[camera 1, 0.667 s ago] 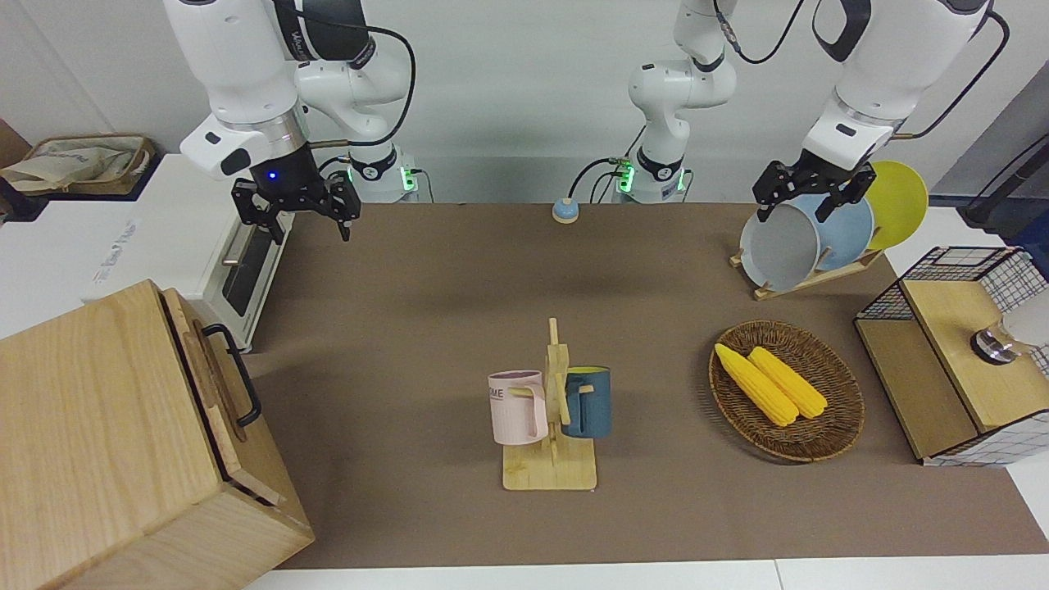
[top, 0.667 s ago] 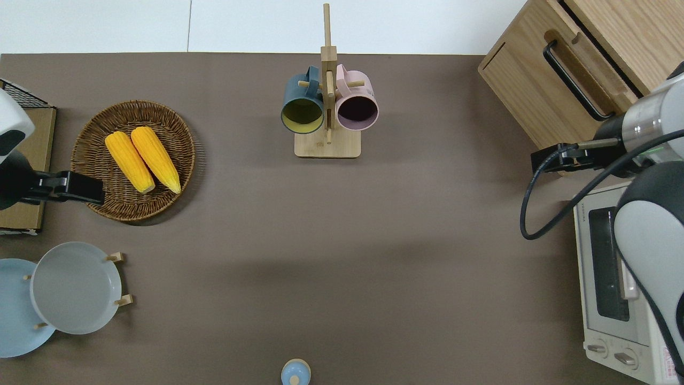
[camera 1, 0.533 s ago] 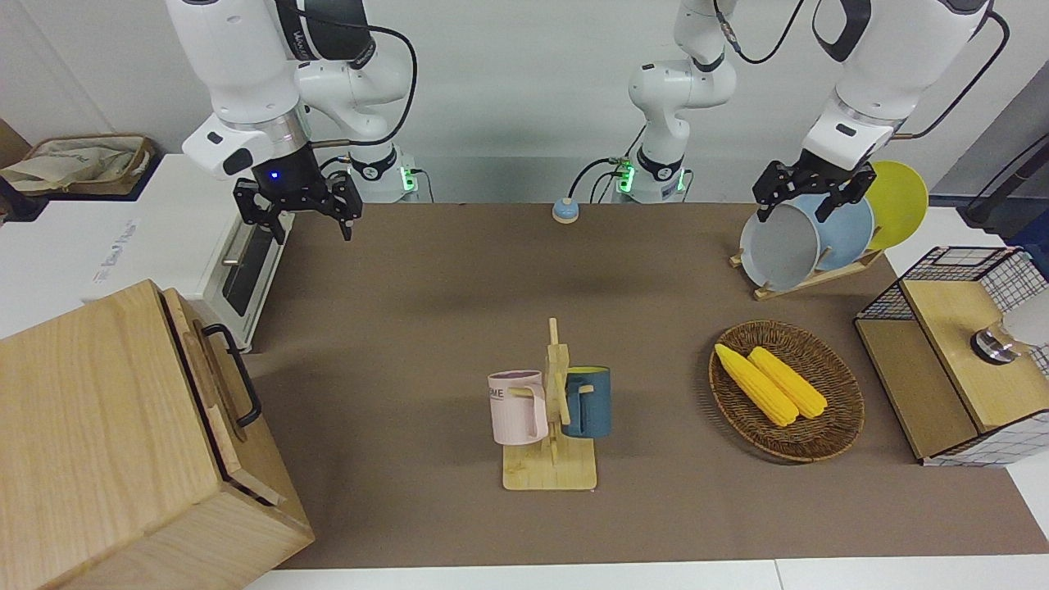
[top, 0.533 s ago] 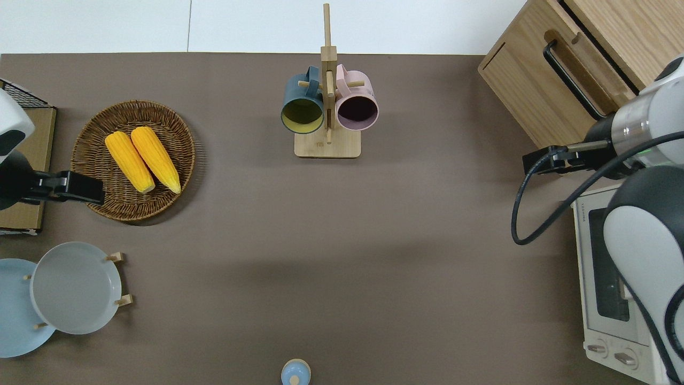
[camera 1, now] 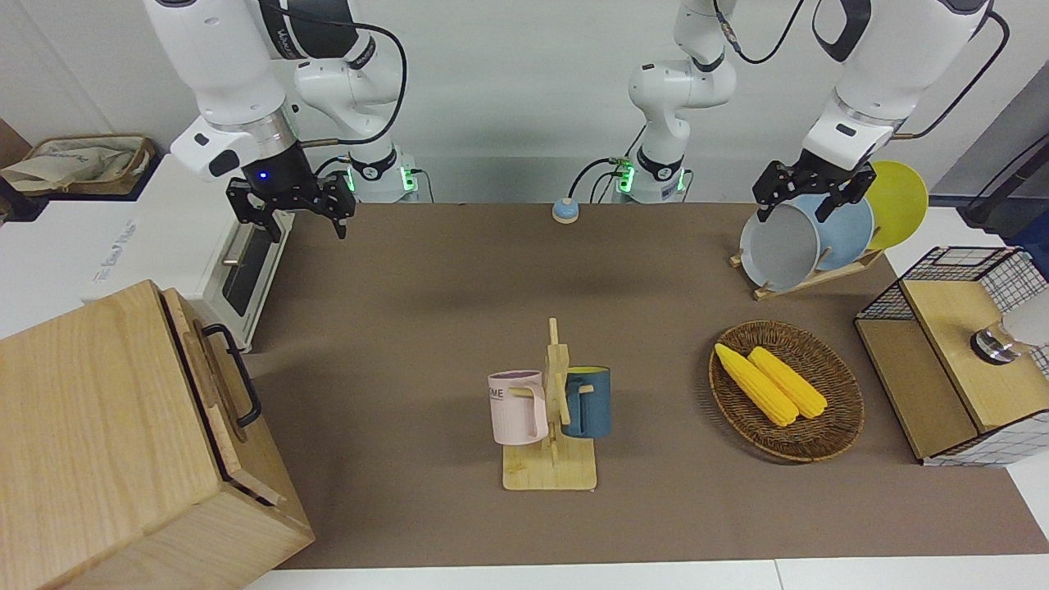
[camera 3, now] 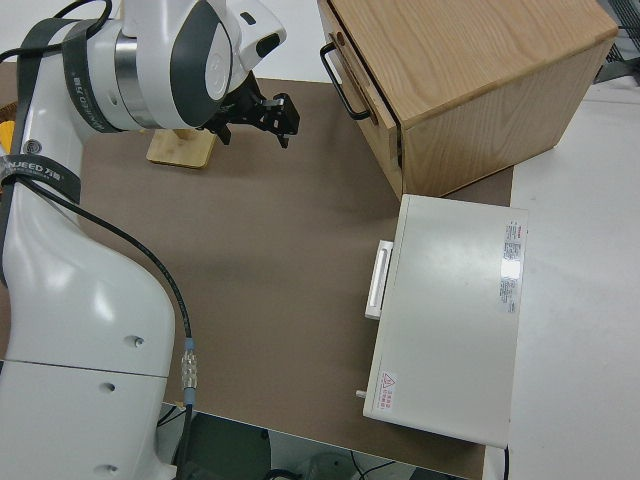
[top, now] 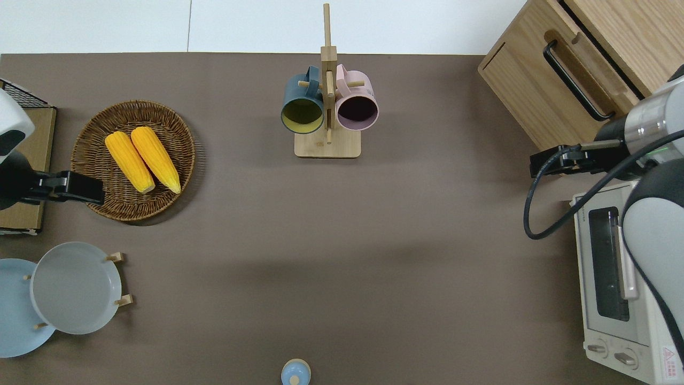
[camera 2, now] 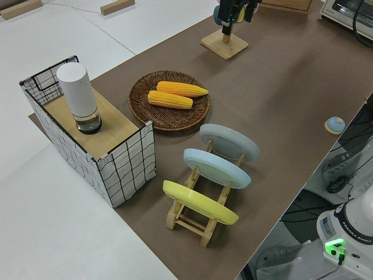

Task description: Slide drawer open with right arm

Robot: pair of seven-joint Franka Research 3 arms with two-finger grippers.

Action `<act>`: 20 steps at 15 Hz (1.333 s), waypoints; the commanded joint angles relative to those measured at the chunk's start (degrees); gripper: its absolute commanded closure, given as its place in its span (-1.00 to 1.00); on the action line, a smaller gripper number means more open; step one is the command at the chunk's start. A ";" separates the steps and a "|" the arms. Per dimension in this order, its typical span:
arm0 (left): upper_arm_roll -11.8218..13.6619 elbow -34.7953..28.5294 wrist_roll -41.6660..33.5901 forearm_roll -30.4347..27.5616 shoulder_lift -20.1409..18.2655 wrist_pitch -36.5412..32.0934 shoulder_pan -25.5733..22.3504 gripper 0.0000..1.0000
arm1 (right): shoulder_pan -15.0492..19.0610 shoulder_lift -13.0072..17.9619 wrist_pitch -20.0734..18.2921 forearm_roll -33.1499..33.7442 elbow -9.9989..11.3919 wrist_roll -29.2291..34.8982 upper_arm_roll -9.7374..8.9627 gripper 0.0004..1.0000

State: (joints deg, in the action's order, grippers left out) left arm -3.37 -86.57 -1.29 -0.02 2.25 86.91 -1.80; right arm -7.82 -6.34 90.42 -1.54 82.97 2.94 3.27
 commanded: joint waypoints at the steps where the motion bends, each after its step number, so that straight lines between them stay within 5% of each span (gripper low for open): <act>1: -0.40 1.49 -0.56 0.98 0.65 -1.13 -0.31 -0.99 | 0.88 -0.52 -1.13 -1.18 -1.23 -0.92 -0.19 -0.97; 11: -0.40 1.40 -0.56 0.98 0.65 -1.13 -0.31 -0.99 | 0.88 -0.78 -1.13 -0.13 -1.23 -0.66 -0.01 -0.97; 15: -0.40 1.49 -0.56 0.98 0.65 -1.13 -0.31 -0.99 | -0.43 -0.78 -1.13 7.41 -1.23 -0.57 -0.80 -0.97; 20: -0.40 1.49 -0.56 0.98 0.65 -1.13 -0.31 -0.99 | -5.97 -1.04 -1.30 21.74 -0.88 -0.39 -0.89 -0.97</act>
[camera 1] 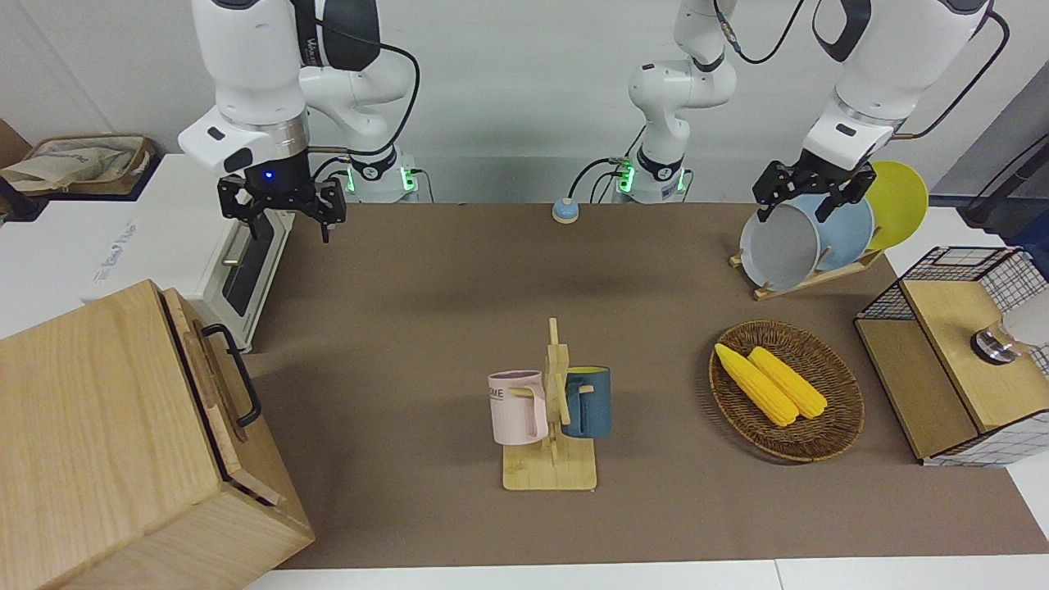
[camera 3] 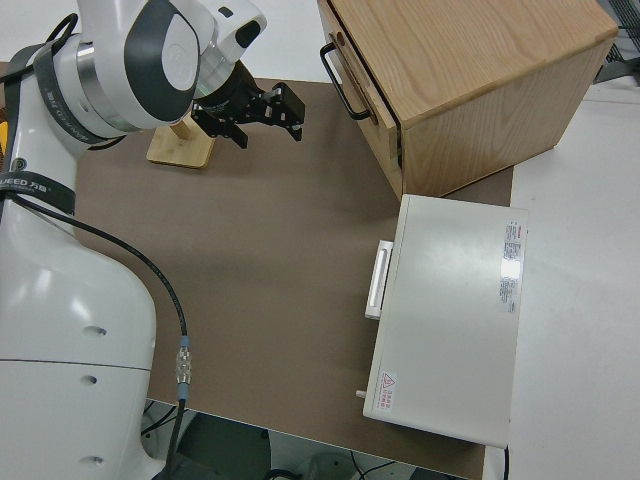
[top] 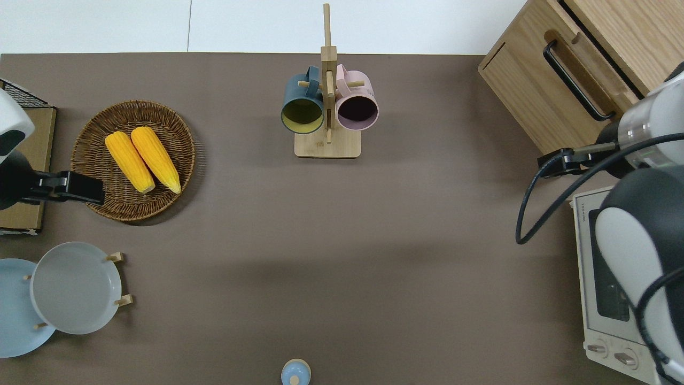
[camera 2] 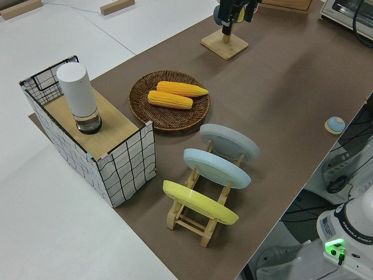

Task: Slide drawer open with right arm
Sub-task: 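Reach the right gripper up to the black drawer handle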

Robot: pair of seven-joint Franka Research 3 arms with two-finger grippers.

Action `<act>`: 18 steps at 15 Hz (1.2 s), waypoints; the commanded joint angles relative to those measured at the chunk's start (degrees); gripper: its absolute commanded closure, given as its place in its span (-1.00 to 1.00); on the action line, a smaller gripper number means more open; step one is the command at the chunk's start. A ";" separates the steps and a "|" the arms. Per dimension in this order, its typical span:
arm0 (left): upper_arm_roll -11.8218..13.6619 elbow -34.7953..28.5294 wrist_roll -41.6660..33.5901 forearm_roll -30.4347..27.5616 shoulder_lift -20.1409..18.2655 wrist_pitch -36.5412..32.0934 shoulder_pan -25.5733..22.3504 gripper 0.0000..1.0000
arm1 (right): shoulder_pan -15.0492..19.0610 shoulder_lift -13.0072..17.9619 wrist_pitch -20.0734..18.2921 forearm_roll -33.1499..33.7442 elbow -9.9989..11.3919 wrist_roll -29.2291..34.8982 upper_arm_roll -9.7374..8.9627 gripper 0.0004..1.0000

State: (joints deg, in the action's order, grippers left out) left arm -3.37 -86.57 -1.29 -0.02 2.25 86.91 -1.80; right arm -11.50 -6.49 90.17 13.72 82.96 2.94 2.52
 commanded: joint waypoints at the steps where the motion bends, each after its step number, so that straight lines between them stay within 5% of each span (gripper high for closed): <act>1: -0.40 1.40 -0.56 0.98 0.65 -1.13 -0.31 -0.99 | -2.56 -1.33 -1.31 7.45 -0.78 -0.13 -0.15 -0.97; 8: -0.40 1.49 -0.47 0.98 0.65 -1.13 -0.31 -0.99 | -8.88 -4.49 -5.88 21.85 -0.17 4.78 -0.15 -0.97; 18: -0.40 1.40 -0.47 0.98 0.65 -1.13 -0.31 -0.99 | -13.19 -9.85 -5.27 45.32 5.89 9.01 -0.41 -0.97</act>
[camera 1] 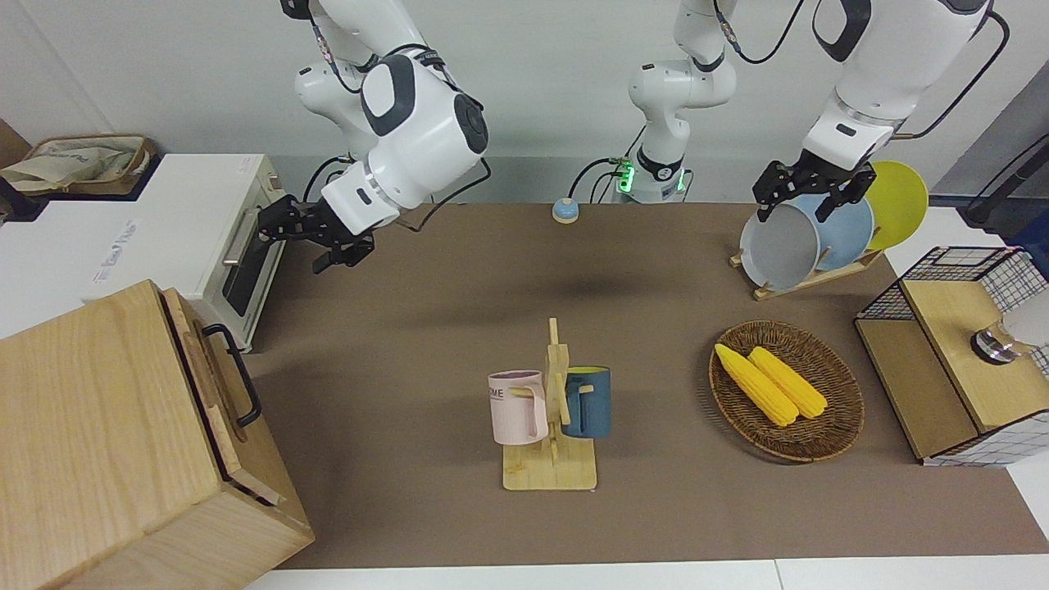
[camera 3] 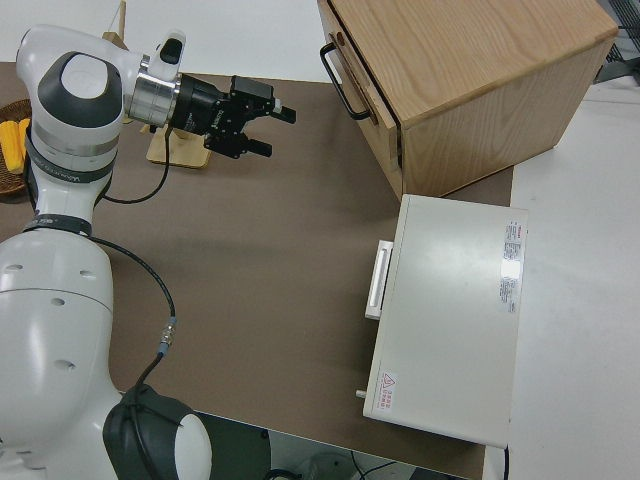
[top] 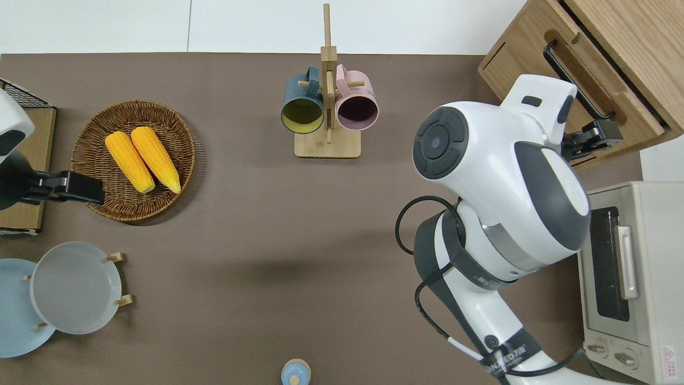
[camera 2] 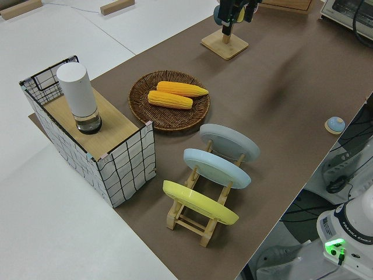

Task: Slide drawer open with right arm
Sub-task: 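Reach the right gripper up to the black drawer handle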

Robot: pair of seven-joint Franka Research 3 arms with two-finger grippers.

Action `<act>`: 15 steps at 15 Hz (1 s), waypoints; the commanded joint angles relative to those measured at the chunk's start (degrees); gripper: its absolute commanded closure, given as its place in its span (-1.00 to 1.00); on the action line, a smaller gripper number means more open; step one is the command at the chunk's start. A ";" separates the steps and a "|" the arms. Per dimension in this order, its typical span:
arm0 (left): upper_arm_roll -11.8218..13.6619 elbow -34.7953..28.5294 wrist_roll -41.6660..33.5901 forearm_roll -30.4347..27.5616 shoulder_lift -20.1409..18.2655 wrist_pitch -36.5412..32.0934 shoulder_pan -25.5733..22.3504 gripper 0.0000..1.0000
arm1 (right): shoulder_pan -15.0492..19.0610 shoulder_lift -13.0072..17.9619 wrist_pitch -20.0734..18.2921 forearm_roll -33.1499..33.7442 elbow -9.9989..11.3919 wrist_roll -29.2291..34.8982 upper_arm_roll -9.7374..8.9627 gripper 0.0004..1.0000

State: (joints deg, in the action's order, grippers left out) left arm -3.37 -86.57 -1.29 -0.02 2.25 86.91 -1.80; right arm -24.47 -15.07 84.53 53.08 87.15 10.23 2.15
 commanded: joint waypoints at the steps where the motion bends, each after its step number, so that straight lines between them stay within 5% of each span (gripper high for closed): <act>1: -0.40 1.49 -0.56 0.98 0.74 -1.13 -0.31 -0.99 | -0.32 -1.71 1.42 7.55 2.15 2.15 -0.13 -0.97; 6: -0.40 1.40 -0.56 0.98 0.65 -1.13 -0.31 -0.99 | -0.32 -2.07 8.71 20.55 8.47 7.69 -0.04 -0.97; 15: -0.40 1.40 -0.47 0.98 0.65 -1.13 -0.31 -0.99 | 2.75 -7.95 17.95 32.43 8.74 15.51 1.19 -0.97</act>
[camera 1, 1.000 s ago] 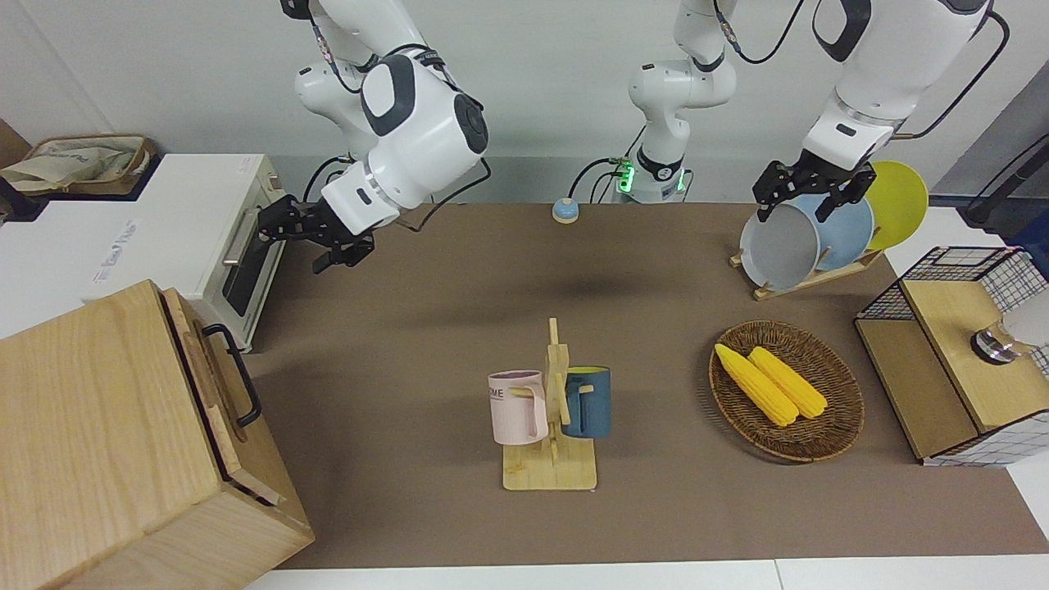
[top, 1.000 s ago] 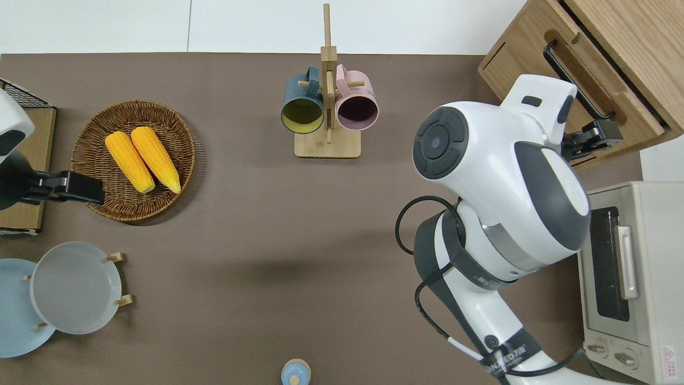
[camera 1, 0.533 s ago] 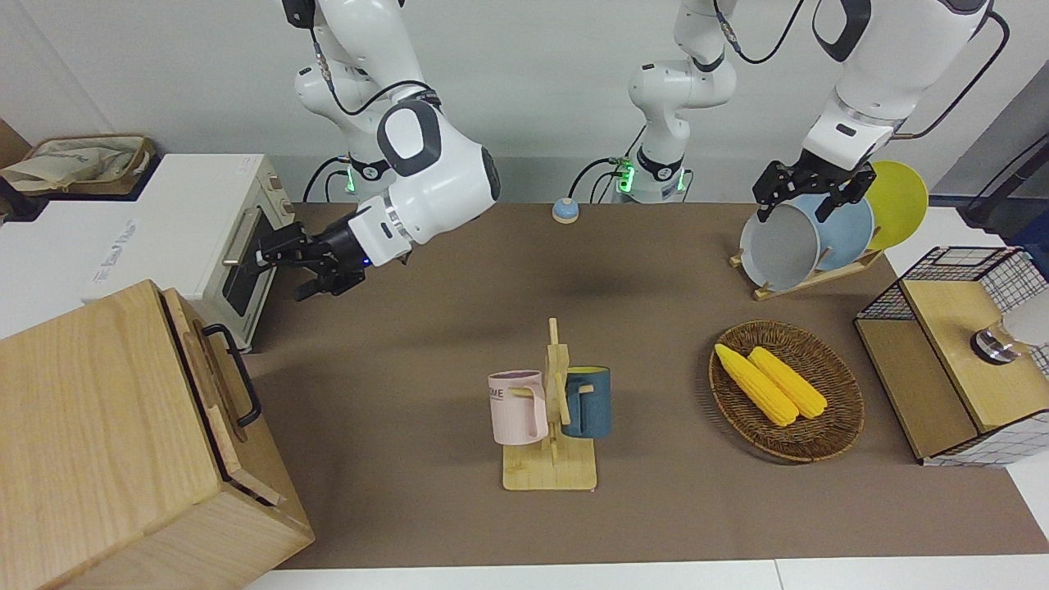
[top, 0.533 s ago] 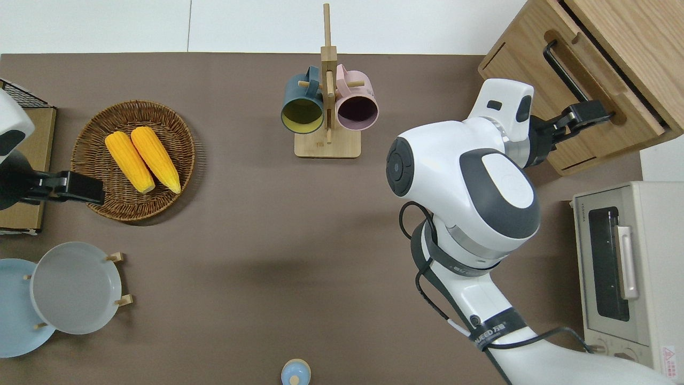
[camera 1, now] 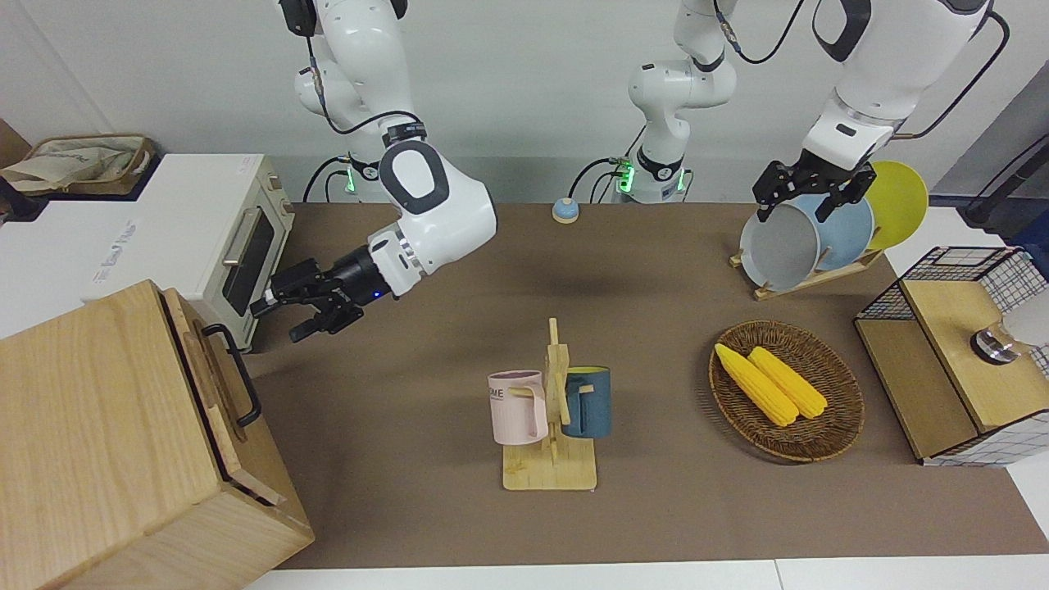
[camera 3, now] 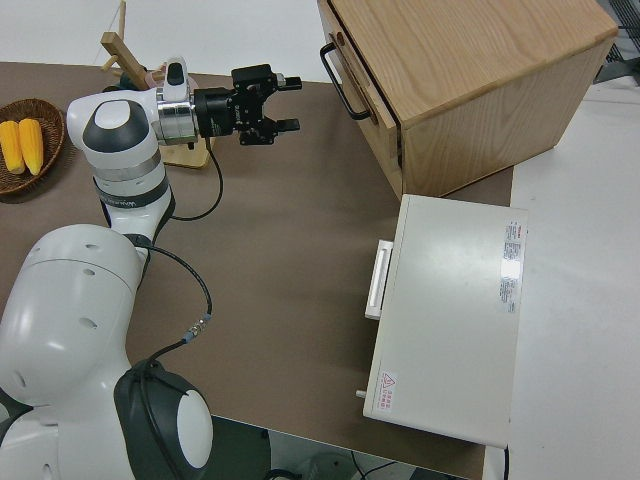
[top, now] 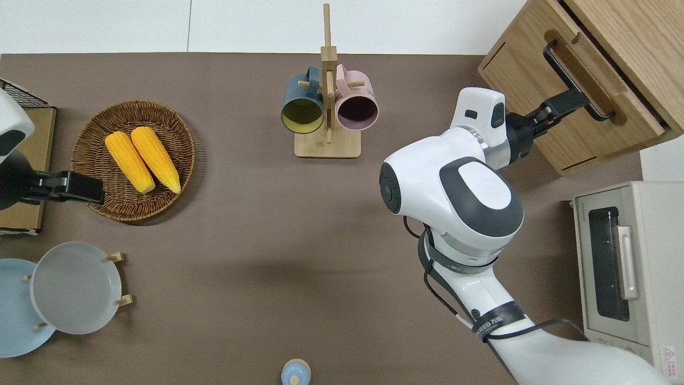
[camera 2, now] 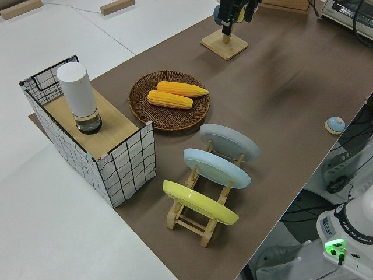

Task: Slide drawer open with right arm
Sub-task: 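Reach the right gripper up to the black drawer handle, then close the right gripper on the black drawer handle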

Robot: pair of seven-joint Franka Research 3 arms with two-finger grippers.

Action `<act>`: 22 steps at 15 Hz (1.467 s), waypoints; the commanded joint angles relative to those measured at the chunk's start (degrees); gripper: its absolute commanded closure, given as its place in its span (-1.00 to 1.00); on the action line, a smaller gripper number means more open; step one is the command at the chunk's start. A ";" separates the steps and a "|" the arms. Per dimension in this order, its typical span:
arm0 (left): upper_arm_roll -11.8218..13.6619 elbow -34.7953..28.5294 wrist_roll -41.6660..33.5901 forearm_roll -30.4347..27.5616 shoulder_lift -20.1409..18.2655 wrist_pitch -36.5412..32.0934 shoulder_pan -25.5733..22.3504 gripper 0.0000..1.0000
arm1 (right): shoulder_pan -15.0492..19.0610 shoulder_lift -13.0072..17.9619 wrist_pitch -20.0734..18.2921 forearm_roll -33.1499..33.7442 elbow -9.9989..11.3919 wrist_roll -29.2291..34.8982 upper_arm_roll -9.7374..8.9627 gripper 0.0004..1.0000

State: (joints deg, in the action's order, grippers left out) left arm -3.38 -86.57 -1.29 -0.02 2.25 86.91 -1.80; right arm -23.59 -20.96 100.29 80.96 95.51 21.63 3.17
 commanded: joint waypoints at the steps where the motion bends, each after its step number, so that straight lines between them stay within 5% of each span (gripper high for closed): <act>1: -0.40 1.49 -0.56 0.98 0.65 -1.13 -0.31 -0.99 | 1.97 -2.85 2.19 5.08 0.21 5.34 0.34 -0.97; 5: -0.40 1.49 -0.56 0.98 0.65 -1.13 -0.31 -0.99 | 1.88 -5.32 1.66 7.90 -0.06 10.53 1.75 -0.97; 16: -0.40 1.49 -0.56 0.98 0.65 -1.13 -0.31 -0.99 | 2.23 -6.55 2.36 14.48 -1.37 9.84 3.24 -0.97; 22: -0.40 1.40 -0.56 0.98 0.65 -1.13 -0.31 -0.99 | 2.94 -6.81 6.41 15.99 -1.38 9.57 4.21 -0.95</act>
State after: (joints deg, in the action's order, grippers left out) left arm -3.37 -86.57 -1.29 -0.02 2.25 86.91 -1.80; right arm -21.68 -26.87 104.94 94.86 95.00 30.92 7.40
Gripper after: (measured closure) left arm 0.004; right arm 0.018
